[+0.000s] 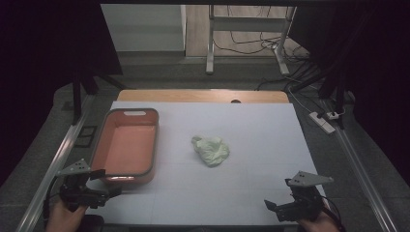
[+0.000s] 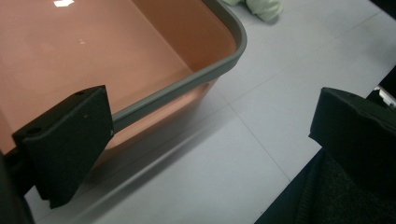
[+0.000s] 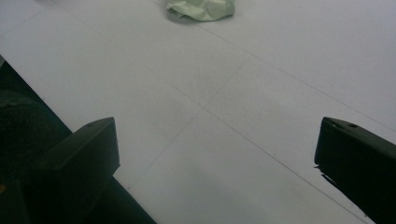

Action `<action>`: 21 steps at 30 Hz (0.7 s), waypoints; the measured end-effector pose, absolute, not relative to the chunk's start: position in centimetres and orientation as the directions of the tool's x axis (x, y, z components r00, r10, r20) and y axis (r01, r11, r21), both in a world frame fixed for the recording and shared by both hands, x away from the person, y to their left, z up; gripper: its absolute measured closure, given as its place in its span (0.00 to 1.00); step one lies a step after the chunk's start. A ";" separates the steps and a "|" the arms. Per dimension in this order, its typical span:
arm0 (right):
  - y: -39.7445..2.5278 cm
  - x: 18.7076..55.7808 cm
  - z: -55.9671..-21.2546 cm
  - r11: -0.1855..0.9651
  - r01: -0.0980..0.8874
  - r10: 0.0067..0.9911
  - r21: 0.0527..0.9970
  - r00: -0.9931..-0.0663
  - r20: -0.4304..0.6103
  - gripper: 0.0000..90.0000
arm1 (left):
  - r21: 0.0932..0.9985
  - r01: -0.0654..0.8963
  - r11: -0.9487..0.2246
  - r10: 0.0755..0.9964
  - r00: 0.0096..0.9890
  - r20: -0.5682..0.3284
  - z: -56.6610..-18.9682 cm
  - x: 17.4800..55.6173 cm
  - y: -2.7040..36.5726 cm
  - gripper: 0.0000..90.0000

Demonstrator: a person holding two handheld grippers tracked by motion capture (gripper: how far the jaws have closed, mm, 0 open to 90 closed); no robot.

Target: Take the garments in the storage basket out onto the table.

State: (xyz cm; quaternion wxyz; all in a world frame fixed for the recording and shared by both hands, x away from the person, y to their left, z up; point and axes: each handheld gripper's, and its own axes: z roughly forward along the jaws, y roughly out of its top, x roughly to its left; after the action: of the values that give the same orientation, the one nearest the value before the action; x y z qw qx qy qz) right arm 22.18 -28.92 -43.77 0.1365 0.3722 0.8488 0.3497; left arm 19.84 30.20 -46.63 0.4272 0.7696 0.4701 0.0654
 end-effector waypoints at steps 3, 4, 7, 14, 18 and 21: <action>-28.9 22.2 -43.8 0.478 0.536 0.727 0.695 -0.686 0.029 0.00 | 0.719 0.670 -0.185 0.791 0.536 -0.295 -46.6 19.5 30.7 0.00; -28.9 22.2 -43.8 0.477 0.536 0.727 0.696 -0.686 0.029 0.00 | 0.720 0.669 -0.184 0.792 0.535 -0.294 -46.6 19.4 30.7 0.00; -28.9 22.2 -43.8 0.476 0.537 0.727 0.697 -0.686 0.031 0.00 | 0.715 0.676 -0.179 0.801 0.522 -0.293 -46.7 19.2 31.0 0.00; -28.9 22.2 -43.8 0.474 0.537 0.728 0.698 -0.685 0.034 0.00 | 0.699 0.686 -0.202 0.812 0.516 -0.272 -46.7 18.8 31.2 0.00; -28.9 22.2 -43.7 0.477 0.536 0.728 0.696 -0.685 0.028 0.00 | 0.684 0.694 -0.222 0.818 0.514 -0.256 -46.8 18.5 31.2 0.00; -28.9 22.2 -43.7 0.477 0.537 0.729 0.696 -0.684 0.027 0.00 | 0.676 0.701 -0.229 0.822 0.511 -0.251 -46.8 18.3 31.2 0.00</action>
State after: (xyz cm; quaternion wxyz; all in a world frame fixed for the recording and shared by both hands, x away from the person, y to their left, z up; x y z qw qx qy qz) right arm 22.17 -28.88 -43.74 0.1380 0.3731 0.8483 0.3494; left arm 18.32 31.21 -46.79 0.3837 0.7799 0.4882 0.0793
